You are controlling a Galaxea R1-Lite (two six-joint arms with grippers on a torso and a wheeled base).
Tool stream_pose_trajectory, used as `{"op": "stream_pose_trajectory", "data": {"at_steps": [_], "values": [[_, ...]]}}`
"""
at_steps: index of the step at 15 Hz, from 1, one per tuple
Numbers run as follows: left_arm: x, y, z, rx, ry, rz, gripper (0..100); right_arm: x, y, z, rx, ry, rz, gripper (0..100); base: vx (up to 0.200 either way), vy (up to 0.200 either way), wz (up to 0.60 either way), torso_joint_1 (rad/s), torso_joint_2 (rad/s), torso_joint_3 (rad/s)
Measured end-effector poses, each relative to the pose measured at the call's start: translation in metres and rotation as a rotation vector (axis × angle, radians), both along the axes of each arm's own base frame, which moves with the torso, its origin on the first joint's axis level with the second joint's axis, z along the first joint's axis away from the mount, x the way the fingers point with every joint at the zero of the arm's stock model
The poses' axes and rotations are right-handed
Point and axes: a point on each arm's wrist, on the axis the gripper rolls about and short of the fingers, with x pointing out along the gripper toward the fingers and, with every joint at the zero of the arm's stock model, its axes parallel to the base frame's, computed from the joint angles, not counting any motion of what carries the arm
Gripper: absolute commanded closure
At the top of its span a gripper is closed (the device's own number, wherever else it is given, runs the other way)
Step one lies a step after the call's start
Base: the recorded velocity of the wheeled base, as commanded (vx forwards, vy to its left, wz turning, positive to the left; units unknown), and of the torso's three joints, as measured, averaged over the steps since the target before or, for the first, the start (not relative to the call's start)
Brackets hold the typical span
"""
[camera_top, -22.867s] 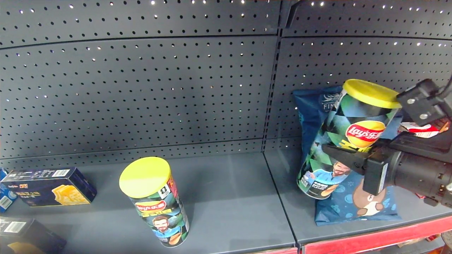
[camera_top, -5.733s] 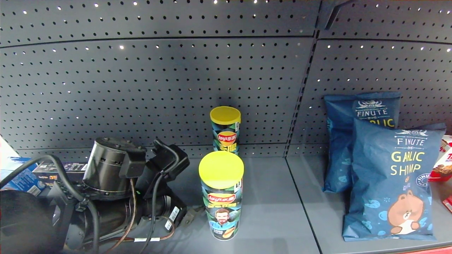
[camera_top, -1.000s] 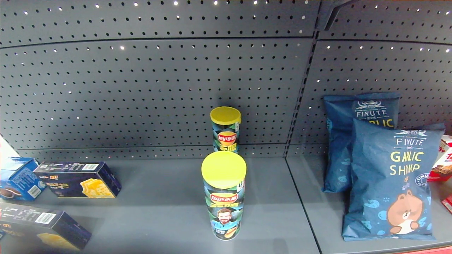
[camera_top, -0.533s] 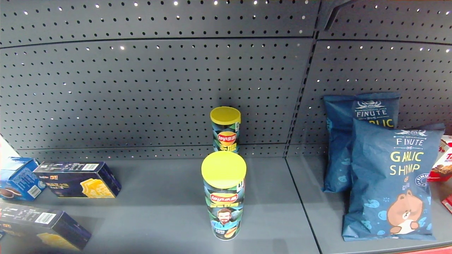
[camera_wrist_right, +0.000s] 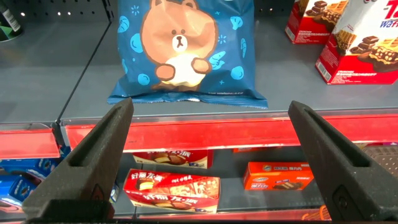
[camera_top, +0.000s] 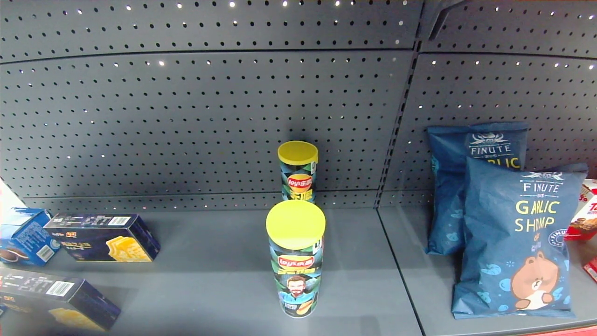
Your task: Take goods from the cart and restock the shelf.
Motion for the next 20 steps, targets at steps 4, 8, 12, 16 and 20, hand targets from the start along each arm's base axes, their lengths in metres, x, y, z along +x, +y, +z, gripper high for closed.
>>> {"op": "stream_pose_trajectory", "data": {"at_steps": [4, 8, 12, 16, 20], "values": [[0.0, -0.0002, 0.0, -0.01, 0.0, -0.009, 0, 0.0, 0.0, 0.0, 0.0, 0.0, 0.0, 0, 0.0, 0.0, 0.0, 0.0, 0.0, 0.0], [0.0, -0.0002, 0.0, -0.008, 0.0, -0.01, 0, 0.0, 0.0, 0.0, 0.0, 0.0, 0.0, 0, -0.1, 0.0, 0.0, 0.0, 0.0, 0.0], [0.0, -0.0002, -0.0001, -0.005, 0.0, -0.011, 0, 0.0, 0.0, 0.0, 0.0, 0.0, 0.0, 0, -0.05, 0.0, 0.0, 0.003, 0.0, 0.001], [0.0, -0.0003, -0.0001, 0.004, 0.0, -0.015, 0, 0.0, 0.0, 0.0, -0.001, 0.0, 0.001, 0, 0.0, 0.0, 0.15, 0.002, 0.0, 0.001], [0.0, -0.0003, 0.0, 0.002, 0.0, -0.014, 0, 0.0, 0.0001, -0.0001, -0.001, 0.001, 0.003, 0, 0.0, 0.0, 0.0, 0.0, 0.0, 0.0]]}}
